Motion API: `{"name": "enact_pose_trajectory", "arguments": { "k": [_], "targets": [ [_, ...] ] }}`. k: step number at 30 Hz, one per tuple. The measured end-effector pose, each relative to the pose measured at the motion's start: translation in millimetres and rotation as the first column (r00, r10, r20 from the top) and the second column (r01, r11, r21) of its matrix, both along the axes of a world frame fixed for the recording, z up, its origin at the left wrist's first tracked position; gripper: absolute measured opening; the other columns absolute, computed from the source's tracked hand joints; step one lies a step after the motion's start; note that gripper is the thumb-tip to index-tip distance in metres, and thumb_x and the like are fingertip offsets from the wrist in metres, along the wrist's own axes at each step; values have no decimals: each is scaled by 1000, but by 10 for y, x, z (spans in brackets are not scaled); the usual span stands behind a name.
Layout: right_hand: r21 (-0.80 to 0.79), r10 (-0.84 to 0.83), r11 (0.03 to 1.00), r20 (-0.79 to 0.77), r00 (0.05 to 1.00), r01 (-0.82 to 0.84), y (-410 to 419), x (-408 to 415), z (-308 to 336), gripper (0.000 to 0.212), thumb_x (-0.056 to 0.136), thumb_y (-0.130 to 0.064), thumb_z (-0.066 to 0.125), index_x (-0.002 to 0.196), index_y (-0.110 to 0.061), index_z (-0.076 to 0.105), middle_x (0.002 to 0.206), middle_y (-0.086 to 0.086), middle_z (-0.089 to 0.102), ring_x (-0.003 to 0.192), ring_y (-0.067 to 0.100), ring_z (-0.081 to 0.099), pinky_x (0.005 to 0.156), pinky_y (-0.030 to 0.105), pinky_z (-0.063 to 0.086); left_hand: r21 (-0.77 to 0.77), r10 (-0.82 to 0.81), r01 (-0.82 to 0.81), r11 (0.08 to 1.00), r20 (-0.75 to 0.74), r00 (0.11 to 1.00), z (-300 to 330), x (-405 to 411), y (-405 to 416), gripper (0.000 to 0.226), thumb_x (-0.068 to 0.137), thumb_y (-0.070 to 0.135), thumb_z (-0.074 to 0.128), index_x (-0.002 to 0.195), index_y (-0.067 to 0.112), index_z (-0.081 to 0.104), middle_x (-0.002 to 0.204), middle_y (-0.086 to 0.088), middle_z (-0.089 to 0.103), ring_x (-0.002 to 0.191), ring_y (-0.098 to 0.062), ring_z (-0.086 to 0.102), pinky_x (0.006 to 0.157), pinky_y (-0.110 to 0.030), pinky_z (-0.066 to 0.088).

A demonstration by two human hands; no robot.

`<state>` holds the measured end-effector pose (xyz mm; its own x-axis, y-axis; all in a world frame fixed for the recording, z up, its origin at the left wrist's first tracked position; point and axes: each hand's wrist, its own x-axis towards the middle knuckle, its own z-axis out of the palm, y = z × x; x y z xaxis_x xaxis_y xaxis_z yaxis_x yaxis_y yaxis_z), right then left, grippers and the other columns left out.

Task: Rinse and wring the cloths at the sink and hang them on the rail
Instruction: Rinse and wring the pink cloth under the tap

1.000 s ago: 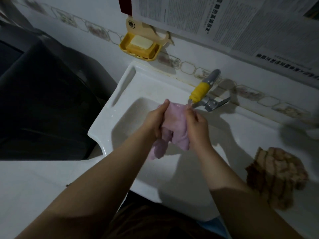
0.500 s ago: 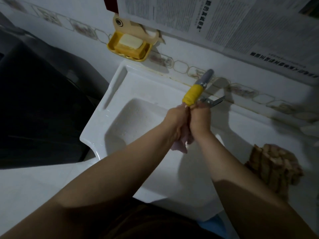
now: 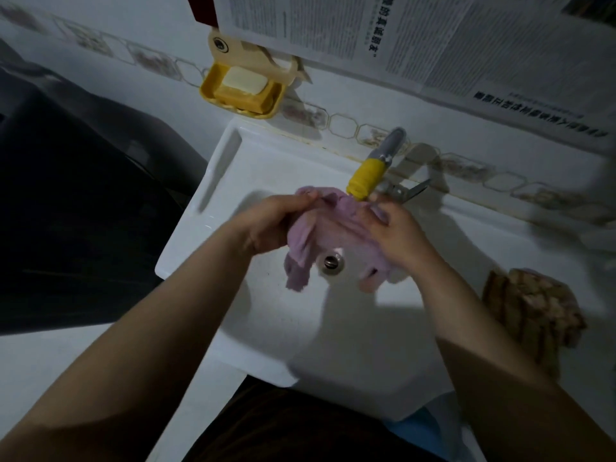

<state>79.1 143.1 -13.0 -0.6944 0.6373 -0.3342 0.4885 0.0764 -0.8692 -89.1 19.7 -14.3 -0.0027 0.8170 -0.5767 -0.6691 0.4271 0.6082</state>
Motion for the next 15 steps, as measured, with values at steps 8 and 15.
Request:
{"name": "enact_pose_trajectory", "arguments": {
  "k": [8, 15],
  "targets": [
    [-203, -161, 969, -83, 983, 141, 47, 27, 16, 23, 97, -19, 51, 79, -21, 64, 80, -7, 66, 76, 2, 60, 79, 24, 46, -198, -360, 302, 932, -587, 725, 128, -246, 98, 58, 75, 26, 79, 123, 3, 55, 111, -15, 68, 97, -24, 66, 91, -38, 53],
    [-251, -426, 885, -94, 900, 393, 0, -104, -23, 22, 90, -33, 58, 75, -19, 65, 77, -2, 71, 76, 9, 67, 73, 28, 54, -60, 13, -71, 996, -665, 747, -57, 14, 151, 38, 100, 34, 47, 95, -2, 59, 80, -13, 55, 69, -18, 49, 61, -30, 39]
  ]
}}
